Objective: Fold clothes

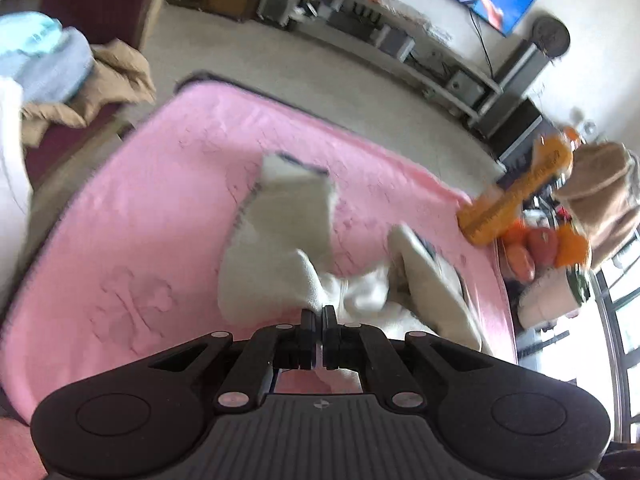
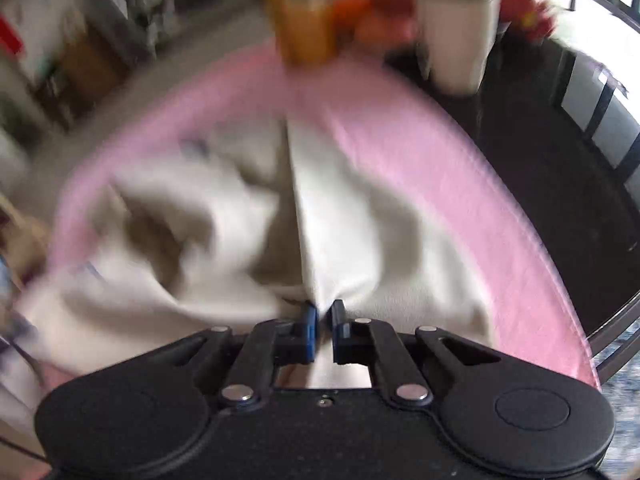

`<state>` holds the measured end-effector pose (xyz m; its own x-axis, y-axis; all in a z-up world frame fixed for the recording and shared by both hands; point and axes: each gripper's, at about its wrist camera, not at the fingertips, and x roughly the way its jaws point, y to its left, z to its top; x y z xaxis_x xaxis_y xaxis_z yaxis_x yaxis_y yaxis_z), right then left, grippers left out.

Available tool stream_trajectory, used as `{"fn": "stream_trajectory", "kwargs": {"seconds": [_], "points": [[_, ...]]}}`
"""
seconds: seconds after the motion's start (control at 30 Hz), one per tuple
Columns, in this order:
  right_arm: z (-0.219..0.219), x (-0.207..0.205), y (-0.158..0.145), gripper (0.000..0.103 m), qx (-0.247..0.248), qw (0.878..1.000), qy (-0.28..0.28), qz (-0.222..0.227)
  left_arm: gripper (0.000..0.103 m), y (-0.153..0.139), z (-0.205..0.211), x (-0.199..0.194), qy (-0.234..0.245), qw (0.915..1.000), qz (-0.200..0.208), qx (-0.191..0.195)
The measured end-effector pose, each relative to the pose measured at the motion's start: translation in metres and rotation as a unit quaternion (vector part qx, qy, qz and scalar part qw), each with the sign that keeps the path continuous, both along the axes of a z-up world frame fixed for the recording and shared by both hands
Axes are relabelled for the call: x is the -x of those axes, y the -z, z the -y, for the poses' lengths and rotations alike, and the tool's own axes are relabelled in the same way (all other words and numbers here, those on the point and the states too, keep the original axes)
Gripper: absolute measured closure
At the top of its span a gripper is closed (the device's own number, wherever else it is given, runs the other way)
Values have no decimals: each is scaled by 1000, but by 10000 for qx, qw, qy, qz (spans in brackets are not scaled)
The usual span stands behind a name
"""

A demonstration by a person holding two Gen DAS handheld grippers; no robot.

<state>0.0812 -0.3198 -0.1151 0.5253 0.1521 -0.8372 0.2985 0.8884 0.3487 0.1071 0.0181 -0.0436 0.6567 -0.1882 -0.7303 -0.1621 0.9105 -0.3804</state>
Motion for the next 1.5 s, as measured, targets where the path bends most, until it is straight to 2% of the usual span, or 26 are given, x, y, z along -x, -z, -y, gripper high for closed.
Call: {"fn": "stream_trajectory", "kwargs": {"seconds": [0.07, 0.1, 0.2, 0.27, 0.4, 0.53, 0.6, 0.7, 0.77, 0.8, 0.83, 0.87, 0.9, 0.93, 0.97, 1.0, 1.03, 1.07, 1.13, 1.2, 1.3, 1.4, 1.5], "points": [[30, 12, -42, 101, -866, 9942, 303, 560, 103, -25, -15, 1, -160, 9996, 222, 18], [42, 19, -64, 100, -1138, 9885, 487, 863, 103, -42, -25, 4, -274, 9988, 394, 18], [74, 52, -137, 100, -1482, 9659, 921, 1915, 103, -88, -57, 18, -485, 9950, 852, 212], [85, 71, -172, 100, -1550, 9541, 1005, 2357, 103, -113, -75, 29, -554, 9919, 1065, 404], [88, 95, -201, 100, -1693, 9422, 945, 2732, 103, -144, -90, 55, -433, 9900, 1220, 566], [76, 105, -207, 100, -1844, 9348, 869, 2910, 103, -160, -91, 74, -317, 9917, 1184, 392], [74, 101, -206, 100, -1858, 9354, 800, 2899, 103, -163, -94, 75, -271, 9930, 1098, 348], [70, 82, -199, 100, -1731, 9457, 758, 2646, 102, -157, -99, 58, -242, 9962, 789, 266], [68, 60, -185, 100, -1750, 9534, 804, 2322, 99, -142, -98, 33, -276, 9989, 375, 87], [68, 46, -174, 100, -1742, 9578, 870, 2115, 88, -130, -95, 16, -240, 9995, 192, -86], [67, 27, -161, 100, -1647, 9633, 944, 1896, 63, -116, -91, -3, -177, 9994, 20, -311], [66, 8, -147, 96, -1546, 9685, 1008, 1670, 52, -100, -88, -17, -189, 9980, -185, -572], [67, -12, -129, 90, -1417, 9745, 1016, 1413, 48, -83, -86, -27, -261, 9951, -417, -856], [67, -30, -112, 83, -1282, 9795, 1044, 1149, 58, -66, -84, -37, -333, 9908, -648, -1139], [68, -37, -95, 72, -1111, 9830, 1192, 847, 59, -51, -85, -39, -332, 9888, -763, -1240], [69, -43, -80, 72, -963, 9848, 1322, 582, 57, -37, -88, -34, -264, 9896, -775, -1179], [69, -41, -69, 71, -972, 9849, 1325, 539, 54, -24, -91, -29, -197, 9904, -787, -1117], [69, -37, -59, 66, -1044, 9858, 1203, 523, 54, -11, -95, -22, -171, 9918, -788, -992], [69, -30, -40, 65, -1150, 9871, 1032, 426, 56, 15, -109, -9, -344, 9940, -855, -588], [69, -21, -26, 65, -1343, 9848, 1025, 403, 58, 36, -120, -6, -441, 9945, -942, -136], [65, -13, -6, 64, -1945, 9735, 1035, 613, 58, 50, -121, -13, -473, 9937, -852, 548], [55, -12, 18, 65, -2428, 9605, 1045, 869, 58, 65, -116, -29, -515, 9867, -845, 1288], [51, -14, 45, 65, -2770, 9498, 1092, 961, 67, 86, -113, -45, -677, 9739, -1039, 1902]]}}
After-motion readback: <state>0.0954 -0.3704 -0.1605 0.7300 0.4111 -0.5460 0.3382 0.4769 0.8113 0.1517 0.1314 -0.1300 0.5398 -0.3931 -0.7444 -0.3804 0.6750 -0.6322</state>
